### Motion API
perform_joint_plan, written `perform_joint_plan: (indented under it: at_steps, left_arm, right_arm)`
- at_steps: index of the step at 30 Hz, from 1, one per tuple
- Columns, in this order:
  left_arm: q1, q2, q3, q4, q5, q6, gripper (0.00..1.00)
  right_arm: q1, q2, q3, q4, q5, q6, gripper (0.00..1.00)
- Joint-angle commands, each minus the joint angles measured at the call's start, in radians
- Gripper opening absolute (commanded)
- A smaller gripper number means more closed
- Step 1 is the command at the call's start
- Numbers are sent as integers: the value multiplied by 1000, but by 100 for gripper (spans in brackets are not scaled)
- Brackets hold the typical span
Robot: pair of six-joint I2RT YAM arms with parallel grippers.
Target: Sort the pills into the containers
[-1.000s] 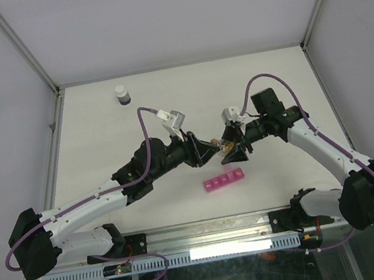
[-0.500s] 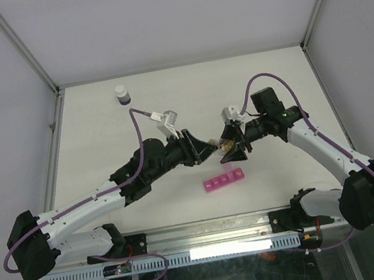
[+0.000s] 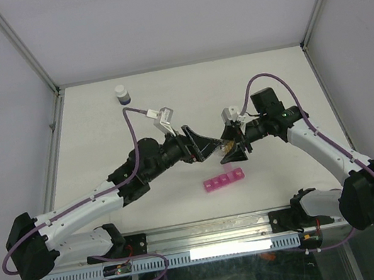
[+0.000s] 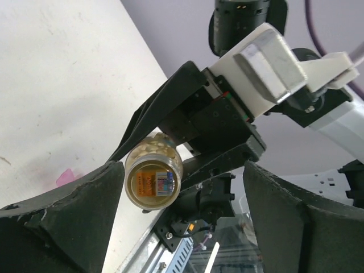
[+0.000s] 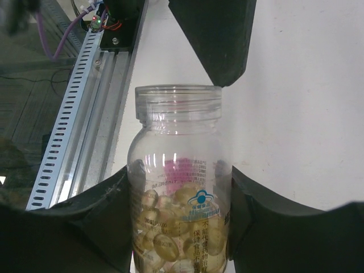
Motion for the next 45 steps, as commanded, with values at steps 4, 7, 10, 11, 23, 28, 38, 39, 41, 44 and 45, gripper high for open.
perform_joint_plan:
  at_steps: [4,7,10,11,23,28,38,39,41,44,45]
  left_arm:
    - [0,-84,5,46,27,83,99]
    - [0,-114,-29,53,29,163,99]
    - [0,-135,-92,147,157,355,99]
    - [0,-140,-109,188,217,433,99]
    - [39,-90,-135,268,399,940,96]
    - [87,-26,-104,265,450,936,82]
    - [109,31,-73,297,516,883,74]
    - [109,34,-73,305,517,878,74]
    - [109,40,-73,322,520,865,73]
    - [110,53,-69,341,522,847,69]
    - [110,58,-68,344,520,843,67]
  right_arm:
    - [-3,-17,42,-16,-71,-37,0]
    - [-6,-17,41,-21,-75,-45,0]
    - [-9,-15,43,-40,-83,-65,0]
    - [-11,-14,44,-46,-88,-75,0]
    - [-12,-12,43,-87,-96,-137,0]
    - [-12,-12,44,-91,-96,-142,0]
    - [-11,-11,44,-93,-95,-144,0]
    - [-11,-11,44,-93,-95,-144,0]
    - [-11,-11,44,-93,-95,-144,0]
    - [-12,-11,44,-93,-96,-144,0]
    - [-12,-11,44,-93,-95,-144,0]
